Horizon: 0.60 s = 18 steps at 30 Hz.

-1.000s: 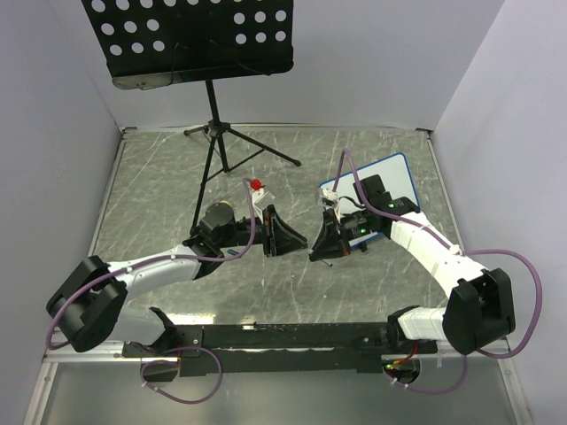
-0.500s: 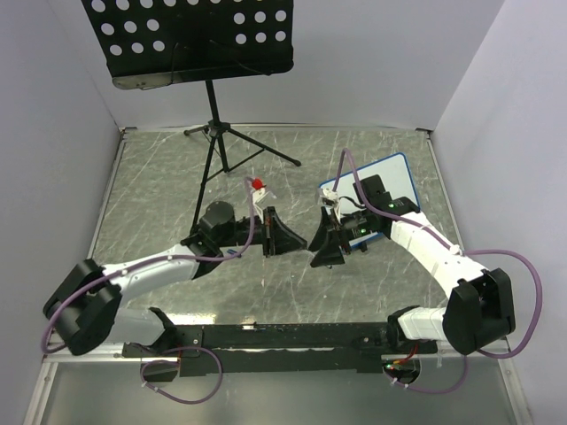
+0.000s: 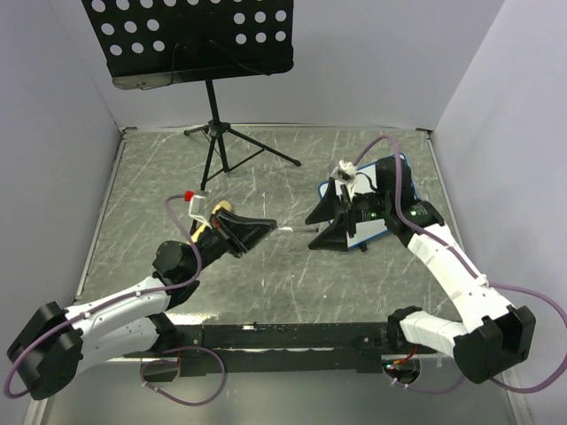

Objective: Write a sentence on the whiteboard
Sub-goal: Pass from the left arm to the right

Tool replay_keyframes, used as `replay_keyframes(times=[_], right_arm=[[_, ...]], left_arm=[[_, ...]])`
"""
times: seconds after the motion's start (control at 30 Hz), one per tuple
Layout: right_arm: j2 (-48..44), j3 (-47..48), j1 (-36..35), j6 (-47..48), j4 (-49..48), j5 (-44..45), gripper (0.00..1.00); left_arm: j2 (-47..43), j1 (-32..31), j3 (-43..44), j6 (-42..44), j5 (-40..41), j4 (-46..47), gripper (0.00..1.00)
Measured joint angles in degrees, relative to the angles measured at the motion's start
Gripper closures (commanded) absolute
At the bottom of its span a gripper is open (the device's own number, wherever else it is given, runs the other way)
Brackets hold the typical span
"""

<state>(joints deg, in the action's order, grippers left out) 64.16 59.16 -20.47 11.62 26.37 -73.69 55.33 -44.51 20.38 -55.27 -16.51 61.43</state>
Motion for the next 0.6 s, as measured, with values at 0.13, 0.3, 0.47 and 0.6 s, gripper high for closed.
replay_keyframes(times=[0.13,0.3,0.47,0.6], right_arm=[[-3.0,-3.8,0.0,-20.7,-18.4,0.3,0.09],[-2.4,-4.7,-1.7,-41.6,-36.8,3.4,0.11],[-0.2,-2.5,-4.7,-52.3,-45.1,8.5,0.17],[1.8,0.5,-6.1,-55.7,-47.4,11.3,0.26]], left_arm=[[-1.4,-1.9,-0.5,-1.1,7.3,5.3,0.99],[0.5,-5.3,0.2,-1.2,14.3,10.8,0.99],[4.9,-9.9,1.2,-0.6,22.7,12.0,0.99],[7.7,-12.7,1.7,0.9,27.8,11.9,0.99]])
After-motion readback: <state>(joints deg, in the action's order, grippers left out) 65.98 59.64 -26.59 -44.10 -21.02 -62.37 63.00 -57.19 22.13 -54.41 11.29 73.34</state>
